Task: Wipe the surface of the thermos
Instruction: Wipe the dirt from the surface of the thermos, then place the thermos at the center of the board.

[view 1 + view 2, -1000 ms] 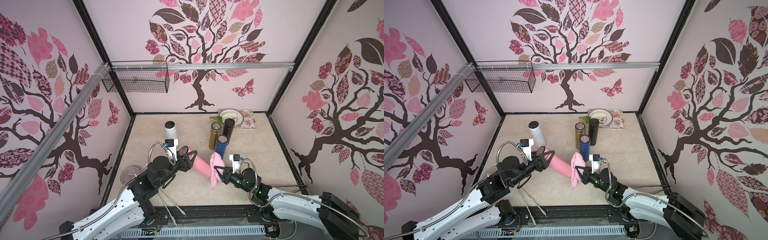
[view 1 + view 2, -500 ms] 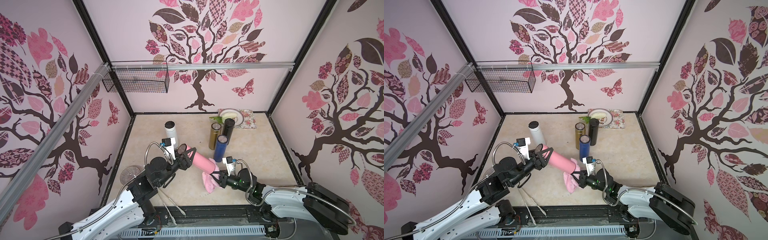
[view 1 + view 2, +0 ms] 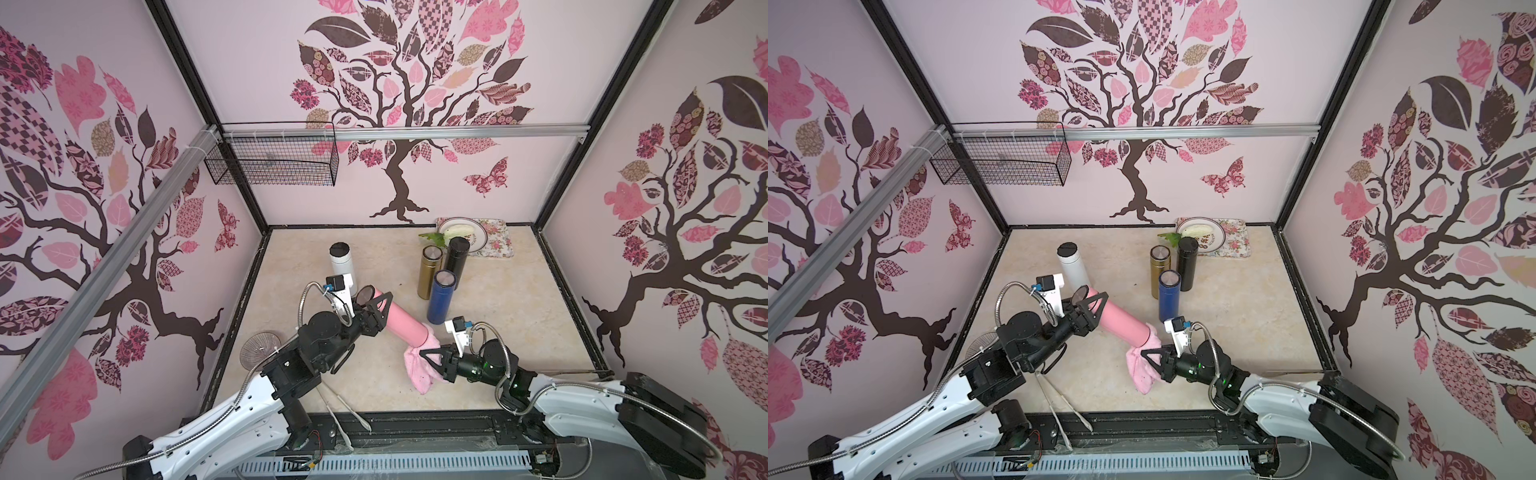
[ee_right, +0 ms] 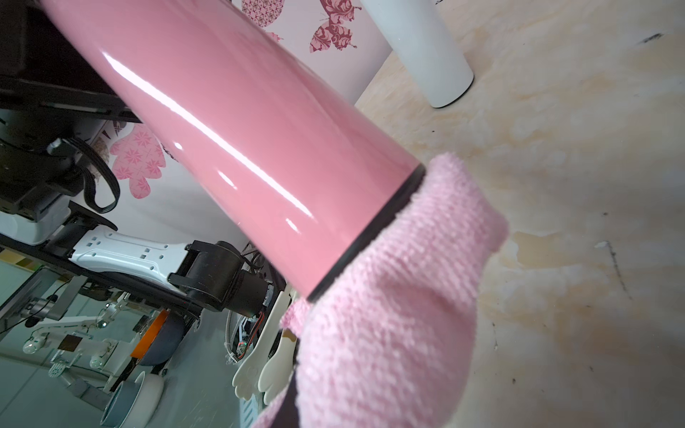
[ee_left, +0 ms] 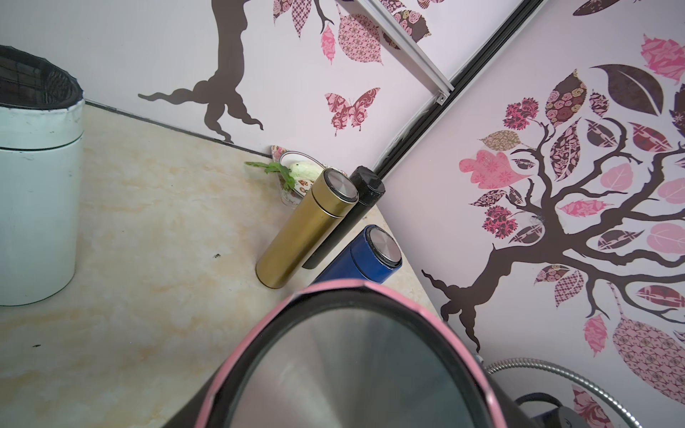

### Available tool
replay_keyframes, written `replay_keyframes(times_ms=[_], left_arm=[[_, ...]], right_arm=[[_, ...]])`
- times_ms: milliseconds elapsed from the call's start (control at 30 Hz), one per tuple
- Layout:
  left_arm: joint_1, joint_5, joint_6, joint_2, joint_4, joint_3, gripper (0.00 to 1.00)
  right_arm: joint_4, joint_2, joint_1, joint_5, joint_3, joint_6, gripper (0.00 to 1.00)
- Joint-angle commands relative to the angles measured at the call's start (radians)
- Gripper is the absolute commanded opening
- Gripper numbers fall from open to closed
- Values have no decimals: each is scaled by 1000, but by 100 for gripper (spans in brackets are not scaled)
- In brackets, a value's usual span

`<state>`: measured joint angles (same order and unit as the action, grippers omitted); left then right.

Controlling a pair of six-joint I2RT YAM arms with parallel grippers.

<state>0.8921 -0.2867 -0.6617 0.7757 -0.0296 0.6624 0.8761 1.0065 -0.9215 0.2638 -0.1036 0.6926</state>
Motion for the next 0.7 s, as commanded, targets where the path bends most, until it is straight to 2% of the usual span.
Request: replay_keyframes(times_ms=[0, 167, 300, 467, 567, 667], left_arm=[[1, -63, 75, 45, -83, 27, 0], [1, -134, 159, 119, -93, 89, 0], [-5, -190, 259, 248, -105, 192, 0], [-51, -192, 351, 418, -49, 295, 0], [-83, -203, 406, 521, -1, 345, 0], [-120, -188, 456, 607, 54, 392, 0]], right_arm=[[-3, -139, -11, -23, -59, -59, 0], [-142, -265, -12, -162, -87, -7, 0], [-400, -355, -7, -241, -179, -47, 0], [-586, -451, -6, -399, -236, -97, 0], [-638, -508, -5, -477, -231, -132, 0], [-624, -565, -6, -503, -196, -153, 0]])
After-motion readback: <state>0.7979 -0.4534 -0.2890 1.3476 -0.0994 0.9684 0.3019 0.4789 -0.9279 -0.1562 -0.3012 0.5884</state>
